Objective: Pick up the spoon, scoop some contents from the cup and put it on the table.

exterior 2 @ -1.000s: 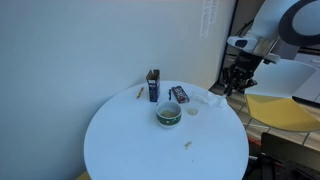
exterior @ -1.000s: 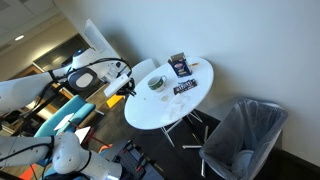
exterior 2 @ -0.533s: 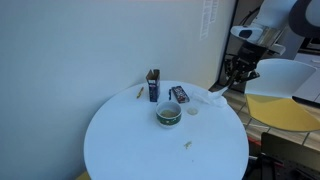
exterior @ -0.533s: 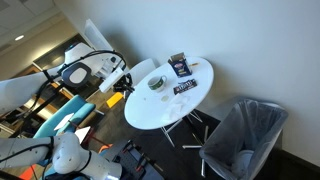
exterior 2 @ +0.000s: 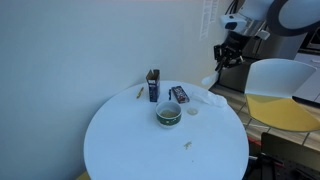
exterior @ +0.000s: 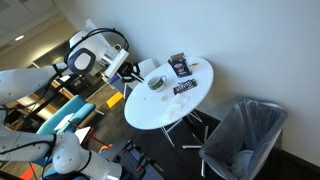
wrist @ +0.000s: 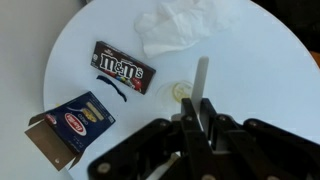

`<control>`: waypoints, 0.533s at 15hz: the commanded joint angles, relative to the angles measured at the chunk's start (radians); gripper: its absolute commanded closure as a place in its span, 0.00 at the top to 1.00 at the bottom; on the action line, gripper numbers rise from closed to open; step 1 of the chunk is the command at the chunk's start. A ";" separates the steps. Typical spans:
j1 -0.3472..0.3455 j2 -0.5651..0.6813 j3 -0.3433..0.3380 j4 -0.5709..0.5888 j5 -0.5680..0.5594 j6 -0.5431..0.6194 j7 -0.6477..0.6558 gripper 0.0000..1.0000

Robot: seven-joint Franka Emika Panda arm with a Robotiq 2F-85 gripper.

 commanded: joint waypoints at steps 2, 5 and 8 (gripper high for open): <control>0.020 0.157 0.049 0.145 -0.156 -0.024 -0.037 0.03; 0.044 0.247 0.075 0.194 -0.191 -0.021 -0.079 0.03; 0.050 0.294 0.090 0.225 -0.164 -0.006 -0.058 0.03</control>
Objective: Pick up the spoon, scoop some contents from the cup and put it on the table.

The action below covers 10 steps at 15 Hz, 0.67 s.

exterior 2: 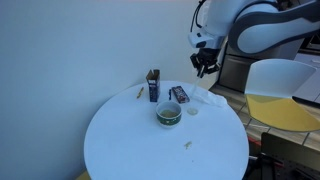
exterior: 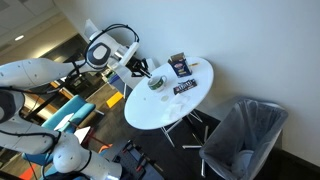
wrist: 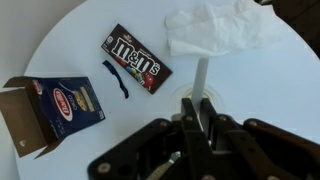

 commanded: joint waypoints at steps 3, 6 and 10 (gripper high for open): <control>0.000 0.049 0.014 0.037 0.003 0.000 0.000 0.12; 0.000 0.058 0.013 0.047 -0.001 0.014 -0.012 0.03; 0.018 0.074 0.043 0.065 -0.048 0.045 -0.050 0.03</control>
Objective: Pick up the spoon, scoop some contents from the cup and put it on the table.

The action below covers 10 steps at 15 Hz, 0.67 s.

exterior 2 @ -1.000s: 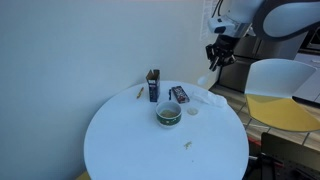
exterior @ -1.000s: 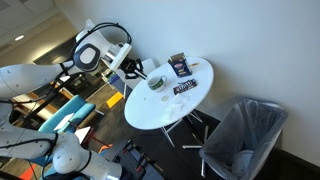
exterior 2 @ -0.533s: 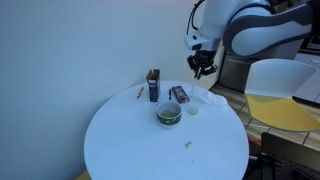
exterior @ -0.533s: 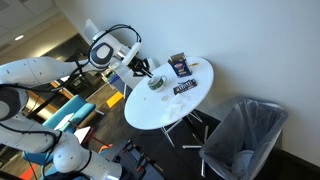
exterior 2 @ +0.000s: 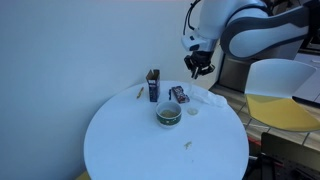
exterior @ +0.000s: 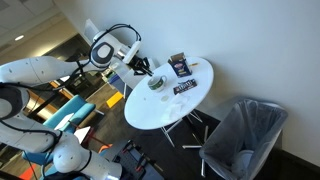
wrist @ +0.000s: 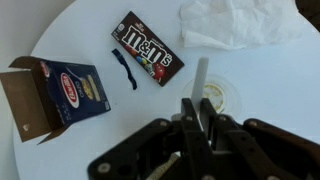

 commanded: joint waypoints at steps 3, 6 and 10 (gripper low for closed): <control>0.025 0.047 0.050 0.056 -0.076 0.024 -0.063 0.03; 0.033 0.090 0.073 0.092 -0.171 0.034 -0.066 0.03; 0.038 0.142 0.085 0.131 -0.285 0.060 -0.056 0.03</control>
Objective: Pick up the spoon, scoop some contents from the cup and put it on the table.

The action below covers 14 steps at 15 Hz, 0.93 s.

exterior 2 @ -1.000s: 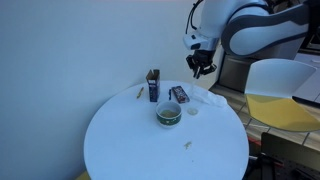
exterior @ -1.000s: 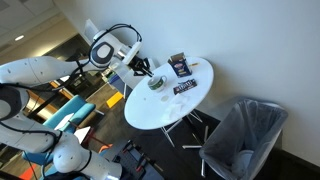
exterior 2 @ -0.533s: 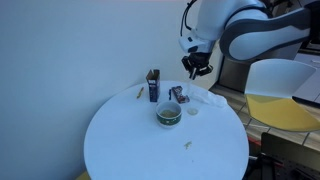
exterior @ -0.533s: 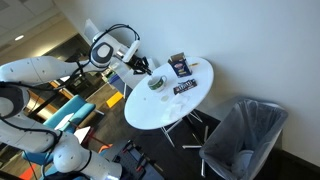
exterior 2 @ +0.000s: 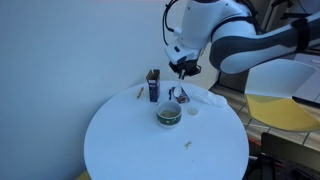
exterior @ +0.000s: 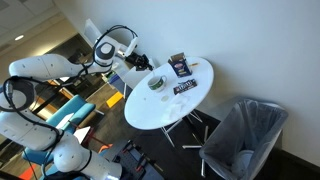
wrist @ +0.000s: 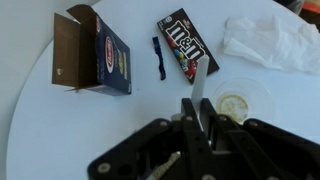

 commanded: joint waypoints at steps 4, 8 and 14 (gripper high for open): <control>0.003 0.094 0.010 0.071 -0.100 0.061 -0.012 0.03; 0.007 0.127 0.013 0.068 -0.093 0.101 -0.013 0.03; 0.024 0.166 0.024 0.062 -0.134 0.139 0.003 0.03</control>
